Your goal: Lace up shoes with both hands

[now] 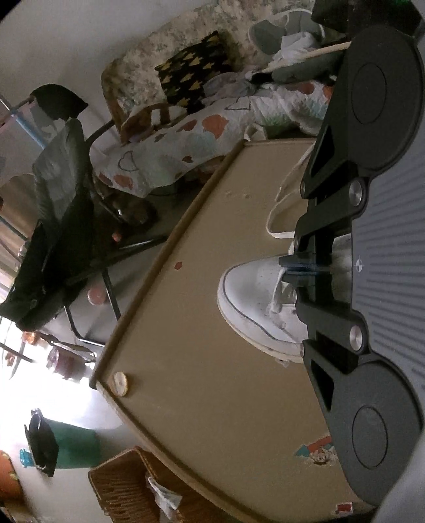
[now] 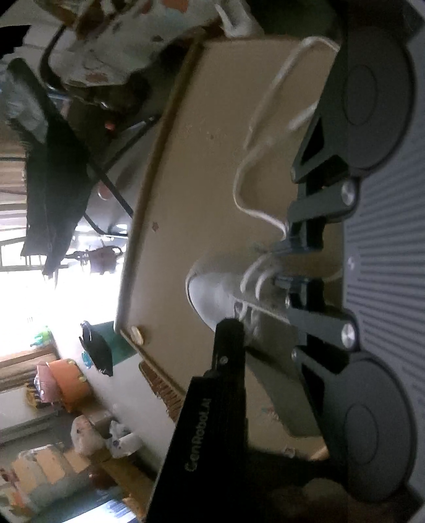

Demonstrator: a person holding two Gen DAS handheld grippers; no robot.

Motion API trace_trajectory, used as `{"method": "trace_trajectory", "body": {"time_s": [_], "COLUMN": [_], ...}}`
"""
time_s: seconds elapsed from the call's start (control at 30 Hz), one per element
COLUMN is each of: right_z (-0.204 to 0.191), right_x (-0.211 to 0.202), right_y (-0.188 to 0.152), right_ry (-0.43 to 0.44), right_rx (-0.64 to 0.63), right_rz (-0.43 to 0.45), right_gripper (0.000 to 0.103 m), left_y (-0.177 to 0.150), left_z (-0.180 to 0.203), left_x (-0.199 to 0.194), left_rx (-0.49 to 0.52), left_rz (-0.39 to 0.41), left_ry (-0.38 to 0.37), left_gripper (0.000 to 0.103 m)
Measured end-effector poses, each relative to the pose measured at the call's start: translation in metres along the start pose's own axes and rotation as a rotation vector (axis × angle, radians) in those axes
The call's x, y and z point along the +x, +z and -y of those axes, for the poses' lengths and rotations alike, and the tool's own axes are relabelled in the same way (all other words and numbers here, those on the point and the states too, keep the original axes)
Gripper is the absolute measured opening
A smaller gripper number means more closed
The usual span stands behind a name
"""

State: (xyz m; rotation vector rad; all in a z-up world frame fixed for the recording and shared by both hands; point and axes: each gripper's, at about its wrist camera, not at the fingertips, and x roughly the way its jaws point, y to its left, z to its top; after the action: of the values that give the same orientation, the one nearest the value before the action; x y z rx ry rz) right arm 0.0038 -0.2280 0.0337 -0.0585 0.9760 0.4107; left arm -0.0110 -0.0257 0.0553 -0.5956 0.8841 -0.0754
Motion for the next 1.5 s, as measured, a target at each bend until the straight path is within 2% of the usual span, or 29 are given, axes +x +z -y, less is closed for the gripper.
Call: {"method": "trace_trajectory", "body": {"time_s": [0.2, 0.37, 0.5, 0.7, 0.77, 1.0, 1.1, 1.27, 1.43, 1.5], "right_z": [-0.003, 0.003, 0.004, 0.004, 0.004, 0.002, 0.000, -0.006, -0.005, -0.006], "right_x": [0.011, 0.020, 0.025, 0.026, 0.026, 0.021, 0.022, 0.025, 0.028, 0.028], "right_y": [0.008, 0.006, 0.006, 0.003, 0.001, -0.003, -0.004, -0.002, 0.001, 0.002], "right_ry": [-0.048, 0.018, 0.019, 0.013, 0.003, -0.024, -0.020, -0.018, -0.024, -0.029], "right_rx": [0.013, 0.106, 0.145, 0.198, 0.207, 0.238, 0.237, 0.177, 0.185, 0.175], "right_rz": [0.014, 0.001, 0.003, 0.007, -0.001, -0.014, -0.002, 0.021, 0.028, 0.033], "right_gripper": [0.013, 0.013, 0.013, 0.014, 0.016, 0.017, 0.017, 0.013, 0.013, 0.011], "left_y": [-0.005, -0.007, -0.008, -0.006, -0.006, -0.007, -0.008, -0.008, -0.010, -0.010], "left_z": [-0.008, -0.014, -0.008, 0.011, 0.012, 0.002, -0.003, -0.013, -0.014, -0.015], "left_x": [-0.004, -0.019, -0.035, -0.053, -0.055, -0.033, -0.018, 0.000, 0.009, 0.010], "left_rx": [-0.032, -0.016, 0.078, 0.314, 0.352, 0.331, 0.335, 0.306, 0.346, 0.358], "left_rz": [-0.038, -0.069, -0.066, -0.059, -0.050, -0.167, -0.179, -0.194, -0.186, -0.183], "left_ry": [0.013, 0.014, -0.012, 0.080, 0.127, 0.138, 0.159, 0.139, 0.130, 0.141], "left_gripper": [0.006, 0.009, 0.009, 0.012, 0.013, 0.017, 0.026, 0.028, 0.032, 0.039]}}
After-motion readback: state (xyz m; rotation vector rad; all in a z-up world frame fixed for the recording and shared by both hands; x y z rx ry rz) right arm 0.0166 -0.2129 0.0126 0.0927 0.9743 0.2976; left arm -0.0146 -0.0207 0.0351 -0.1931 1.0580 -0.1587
